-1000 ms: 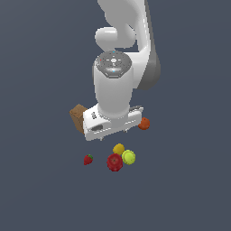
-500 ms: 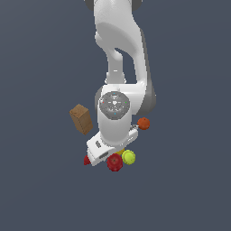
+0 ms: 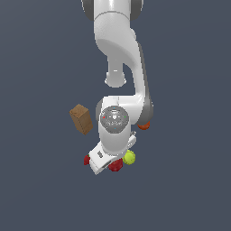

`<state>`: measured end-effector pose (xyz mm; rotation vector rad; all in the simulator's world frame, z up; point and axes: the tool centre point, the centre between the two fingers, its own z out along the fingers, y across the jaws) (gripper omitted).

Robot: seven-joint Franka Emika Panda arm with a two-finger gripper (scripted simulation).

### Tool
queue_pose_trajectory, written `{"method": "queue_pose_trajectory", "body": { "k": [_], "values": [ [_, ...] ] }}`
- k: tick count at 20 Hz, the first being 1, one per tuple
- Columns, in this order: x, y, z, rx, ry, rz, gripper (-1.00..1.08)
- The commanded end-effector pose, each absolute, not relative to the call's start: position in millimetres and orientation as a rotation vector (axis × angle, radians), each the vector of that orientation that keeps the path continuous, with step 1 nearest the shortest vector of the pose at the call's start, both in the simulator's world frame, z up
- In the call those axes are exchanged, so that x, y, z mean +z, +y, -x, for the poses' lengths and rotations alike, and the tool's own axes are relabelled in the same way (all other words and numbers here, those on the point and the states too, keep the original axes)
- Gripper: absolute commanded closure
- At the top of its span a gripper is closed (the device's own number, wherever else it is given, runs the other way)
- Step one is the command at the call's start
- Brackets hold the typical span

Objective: Pick up a designated object from a clutter of objects.

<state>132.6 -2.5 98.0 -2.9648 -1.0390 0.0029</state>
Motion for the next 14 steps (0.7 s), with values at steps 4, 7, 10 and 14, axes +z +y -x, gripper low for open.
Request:
{"method": "queue_pose_trajectory", "body": {
  "k": [4,7,10,14],
  "values": [
    [95,-3,-133,0.002,-1.043,2.963,-0.92],
    [87,-2,-133,0.002,-1.044,2.963,-0.92],
    [72,-2,-133,0.001,-1.046,2.962,-0.92],
    [53,-2,-132,0.000,-1.048,2.961,-0.92]
  ]
}}
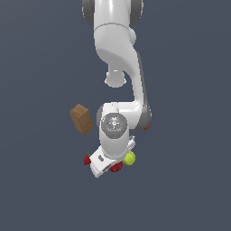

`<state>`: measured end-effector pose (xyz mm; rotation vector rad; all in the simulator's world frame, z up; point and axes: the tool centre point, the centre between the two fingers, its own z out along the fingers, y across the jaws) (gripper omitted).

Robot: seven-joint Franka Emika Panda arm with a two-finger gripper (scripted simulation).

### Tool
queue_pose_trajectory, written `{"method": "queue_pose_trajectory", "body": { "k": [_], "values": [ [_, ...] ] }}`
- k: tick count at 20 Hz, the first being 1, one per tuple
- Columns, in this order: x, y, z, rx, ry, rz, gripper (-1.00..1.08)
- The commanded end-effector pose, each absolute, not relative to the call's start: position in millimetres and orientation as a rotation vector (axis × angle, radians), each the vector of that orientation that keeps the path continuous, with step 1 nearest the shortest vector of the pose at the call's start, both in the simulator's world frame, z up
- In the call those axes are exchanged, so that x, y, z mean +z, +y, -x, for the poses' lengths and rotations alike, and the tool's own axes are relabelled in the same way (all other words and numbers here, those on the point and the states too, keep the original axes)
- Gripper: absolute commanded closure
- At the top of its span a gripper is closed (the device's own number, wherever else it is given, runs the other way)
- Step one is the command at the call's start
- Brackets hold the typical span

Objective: Pick up a designated object from a clutter of objects.

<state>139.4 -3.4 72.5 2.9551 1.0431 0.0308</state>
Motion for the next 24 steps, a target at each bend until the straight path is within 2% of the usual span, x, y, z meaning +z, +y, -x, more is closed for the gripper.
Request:
{"method": "queue_pose_trajectory", "body": {
  "k": [1,6,7,16,17,24],
  "values": [
    [50,-2,-132,0.000,1.049,-2.961,-0.92],
    [46,-2,-134,0.000,1.049,-2.961,-0.92],
    [46,-2,-134,0.000,1.049,-2.961,1.08],
    [46,-2,-134,0.000,1.049,-2.961,1.08],
    [72,-1,-148,0.066,1.046,-2.946,1.08],
    [83,0,-144,0.064,1.046,-2.947,1.08]
  ]
}}
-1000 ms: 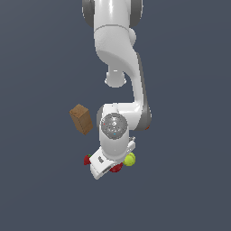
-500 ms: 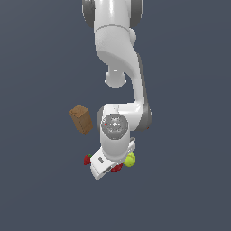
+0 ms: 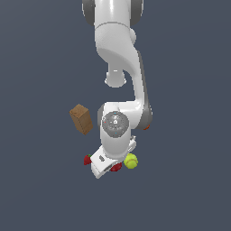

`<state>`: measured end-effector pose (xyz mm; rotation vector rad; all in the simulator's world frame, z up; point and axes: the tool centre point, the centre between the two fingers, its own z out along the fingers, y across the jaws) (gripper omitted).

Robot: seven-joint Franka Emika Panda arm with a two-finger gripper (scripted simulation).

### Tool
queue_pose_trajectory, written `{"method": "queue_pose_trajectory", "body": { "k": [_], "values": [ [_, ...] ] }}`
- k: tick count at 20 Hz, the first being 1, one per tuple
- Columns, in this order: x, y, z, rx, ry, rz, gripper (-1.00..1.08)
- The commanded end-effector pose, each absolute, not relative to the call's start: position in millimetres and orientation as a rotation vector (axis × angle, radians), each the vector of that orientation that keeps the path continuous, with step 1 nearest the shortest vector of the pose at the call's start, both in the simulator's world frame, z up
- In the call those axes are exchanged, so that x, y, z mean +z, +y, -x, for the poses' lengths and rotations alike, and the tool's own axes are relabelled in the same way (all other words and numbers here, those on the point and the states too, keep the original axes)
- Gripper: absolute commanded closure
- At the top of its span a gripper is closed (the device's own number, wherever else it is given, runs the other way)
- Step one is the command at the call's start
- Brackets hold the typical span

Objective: Pick up a designated object from a clutter of objects.

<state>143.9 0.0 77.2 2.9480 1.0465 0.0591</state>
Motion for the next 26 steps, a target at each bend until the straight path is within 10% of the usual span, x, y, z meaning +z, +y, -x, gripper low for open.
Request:
{"method": "queue_pose_trajectory", "body": {
  "k": [1,26],
  "values": [
    [86,1,-142,0.063,1.046,-2.947,1.08],
    [290,26,-53,0.019,1.049,-2.956,1.08]
  ]
}}
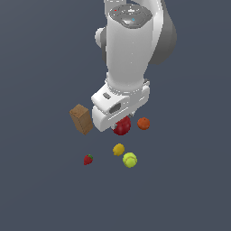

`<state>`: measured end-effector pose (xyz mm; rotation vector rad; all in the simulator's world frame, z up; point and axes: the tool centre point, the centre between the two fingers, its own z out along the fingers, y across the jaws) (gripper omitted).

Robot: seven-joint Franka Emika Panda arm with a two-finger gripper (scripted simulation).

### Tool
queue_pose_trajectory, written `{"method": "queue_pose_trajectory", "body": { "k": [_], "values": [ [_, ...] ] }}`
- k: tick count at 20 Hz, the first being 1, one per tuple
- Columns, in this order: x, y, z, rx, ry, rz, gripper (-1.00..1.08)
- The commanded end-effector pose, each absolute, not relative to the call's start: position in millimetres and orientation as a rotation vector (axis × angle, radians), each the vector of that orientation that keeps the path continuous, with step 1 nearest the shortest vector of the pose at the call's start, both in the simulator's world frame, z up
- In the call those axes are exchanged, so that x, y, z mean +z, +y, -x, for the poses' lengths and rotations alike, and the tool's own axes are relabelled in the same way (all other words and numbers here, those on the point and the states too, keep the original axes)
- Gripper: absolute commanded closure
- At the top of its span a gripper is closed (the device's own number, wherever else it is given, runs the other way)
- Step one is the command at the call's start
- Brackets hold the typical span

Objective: Pick up a designated object from a clutter of objects.

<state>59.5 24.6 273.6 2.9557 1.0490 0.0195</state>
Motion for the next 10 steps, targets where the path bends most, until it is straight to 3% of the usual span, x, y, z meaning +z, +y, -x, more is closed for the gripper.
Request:
{"method": "queue_pose_trajectory", "body": {
  "k": [1,10],
  "values": [
    [299,28,-50,0.017,1.049,-2.956,1.08],
    [366,36,-26,0.004,1.050,-2.960,1.08]
  ]
}}
